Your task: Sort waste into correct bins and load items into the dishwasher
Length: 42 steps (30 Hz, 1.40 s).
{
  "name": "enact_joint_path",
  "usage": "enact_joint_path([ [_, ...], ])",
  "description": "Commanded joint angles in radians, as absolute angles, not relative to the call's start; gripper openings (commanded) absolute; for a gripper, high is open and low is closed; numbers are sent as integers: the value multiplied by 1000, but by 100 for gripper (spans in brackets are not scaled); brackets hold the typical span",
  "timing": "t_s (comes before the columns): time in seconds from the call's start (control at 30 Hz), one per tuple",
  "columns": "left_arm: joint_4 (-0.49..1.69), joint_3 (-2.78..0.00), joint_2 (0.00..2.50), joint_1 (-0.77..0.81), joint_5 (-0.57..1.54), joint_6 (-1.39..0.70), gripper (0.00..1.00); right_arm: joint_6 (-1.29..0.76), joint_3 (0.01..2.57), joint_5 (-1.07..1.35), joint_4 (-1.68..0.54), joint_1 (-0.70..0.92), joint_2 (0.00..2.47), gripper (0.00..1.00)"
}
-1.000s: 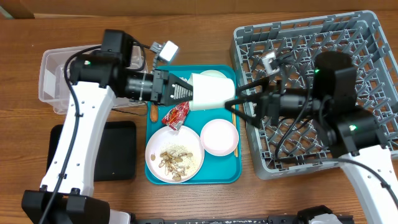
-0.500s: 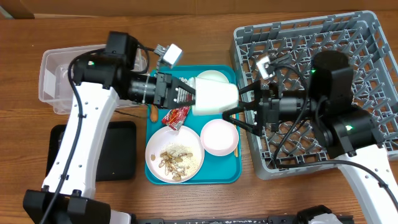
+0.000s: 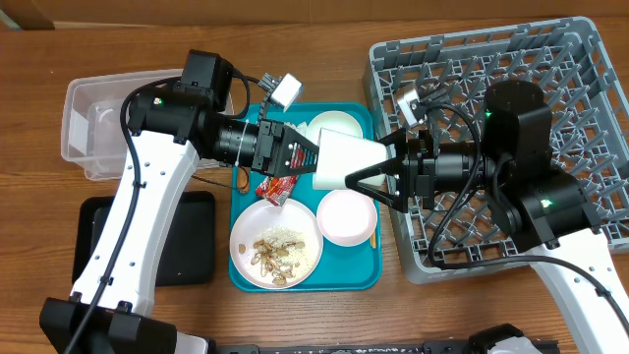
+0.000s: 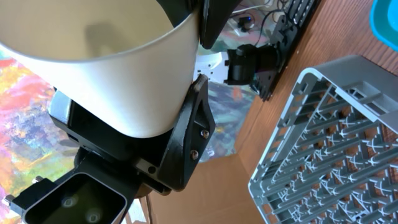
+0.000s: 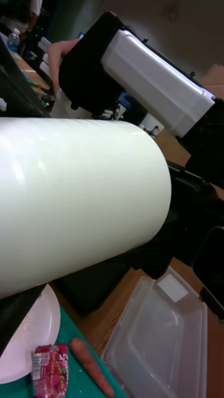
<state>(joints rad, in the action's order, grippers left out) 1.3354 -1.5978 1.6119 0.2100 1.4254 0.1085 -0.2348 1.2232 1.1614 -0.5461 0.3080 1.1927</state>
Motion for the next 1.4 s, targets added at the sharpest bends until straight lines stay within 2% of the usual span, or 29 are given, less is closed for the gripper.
enact_joint_path([
  [0.0,1327,-1604,1604,215,1414,135,6,-232,1243,1209,-535,324,1184,69],
  [0.03,1327,-1604,1604,215,1413,135,13,-232,1243,1209,-535,324,1184,68],
  [0.07,1327,-1604,1604,215,1412,134,27,-232,1243,1206,-535,324,1184,67],
  [0.1,1327,-1604,1604,214,1409,134,54,-232,1243,1206,-532,324,1184,67],
  [0.13,1327,-1604,1604,213,1402,134,88,-232,1243,1206,-529,324,1184,67],
  [0.17,1327,-1604,1604,209,1393,133,100,-232,1243,1205,-527,319,1184,66],
  [0.37,1345,-1604,1604,159,1259,-5,100,-231,1243,1115,-561,223,1165,65],
  [0.63,1457,-1604,1604,76,1243,75,100,-227,1243,805,-796,-14,1118,66],
  [0.8,1497,-1604,1604,77,1141,83,100,-228,1243,572,-953,-138,1117,66],
  [1.1,1516,-1604,1604,77,1107,107,100,-232,1243,301,-1183,-197,1120,65],
  [1.37,1514,-1604,1604,77,1106,113,100,-249,1243,278,-1165,-197,1177,65],
])
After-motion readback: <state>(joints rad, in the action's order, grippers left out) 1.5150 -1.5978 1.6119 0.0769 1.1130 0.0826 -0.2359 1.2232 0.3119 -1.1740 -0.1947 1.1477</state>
